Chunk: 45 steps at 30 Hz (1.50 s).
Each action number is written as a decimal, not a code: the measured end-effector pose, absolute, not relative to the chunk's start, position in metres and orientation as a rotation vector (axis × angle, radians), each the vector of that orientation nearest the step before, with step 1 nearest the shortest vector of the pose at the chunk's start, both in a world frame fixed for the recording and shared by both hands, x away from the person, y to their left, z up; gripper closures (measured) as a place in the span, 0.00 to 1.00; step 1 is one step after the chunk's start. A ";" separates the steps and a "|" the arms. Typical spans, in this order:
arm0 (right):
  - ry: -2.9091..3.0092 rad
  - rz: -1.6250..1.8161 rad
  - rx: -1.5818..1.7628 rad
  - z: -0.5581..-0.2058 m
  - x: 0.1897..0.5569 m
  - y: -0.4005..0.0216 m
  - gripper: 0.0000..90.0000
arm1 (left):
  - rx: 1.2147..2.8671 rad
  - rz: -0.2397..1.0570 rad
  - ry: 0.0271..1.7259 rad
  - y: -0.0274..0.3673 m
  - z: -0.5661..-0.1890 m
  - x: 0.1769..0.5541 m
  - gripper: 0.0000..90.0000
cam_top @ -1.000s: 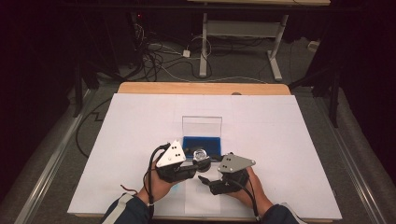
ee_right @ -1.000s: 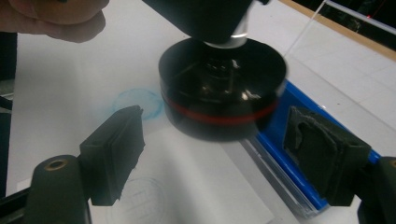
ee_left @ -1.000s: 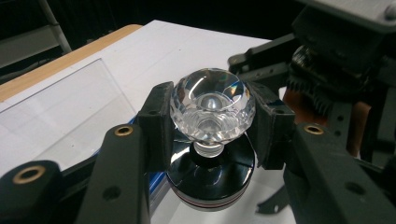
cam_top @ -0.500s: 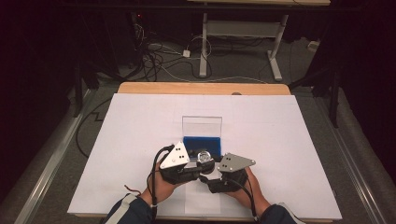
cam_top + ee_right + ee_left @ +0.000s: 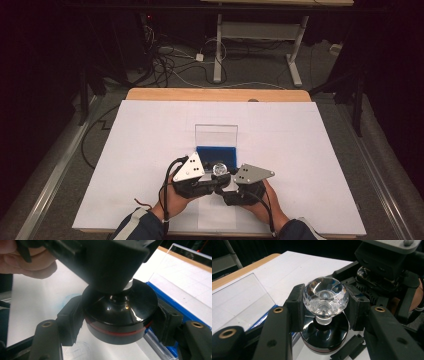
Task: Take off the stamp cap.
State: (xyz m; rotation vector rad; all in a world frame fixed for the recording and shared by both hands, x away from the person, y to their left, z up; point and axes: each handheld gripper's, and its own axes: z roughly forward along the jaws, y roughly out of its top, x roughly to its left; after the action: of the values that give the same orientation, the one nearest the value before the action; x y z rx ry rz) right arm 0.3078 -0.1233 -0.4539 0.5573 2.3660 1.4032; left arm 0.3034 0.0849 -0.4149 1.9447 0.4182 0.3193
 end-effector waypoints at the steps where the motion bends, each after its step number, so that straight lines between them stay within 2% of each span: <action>1: 2.366 1.403 0.557 -0.454 0.308 -0.123 0.38 | 1.944 0.320 0.418 0.085 -0.415 0.303 0.60; 21: 2.405 1.344 0.549 -0.457 0.310 -0.124 0.42 | 1.961 0.322 0.409 0.085 -0.414 0.303 0.60; 45: 2.469 1.245 0.494 -0.460 0.310 -0.124 0.43 | 2.129 0.269 0.419 0.086 -0.407 0.304 0.60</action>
State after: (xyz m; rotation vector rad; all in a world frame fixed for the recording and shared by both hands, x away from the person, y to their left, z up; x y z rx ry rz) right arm 0.3098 -0.1238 -0.4596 0.4938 2.4688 1.2446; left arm 0.3042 0.0857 -0.4073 2.1288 0.4189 0.2694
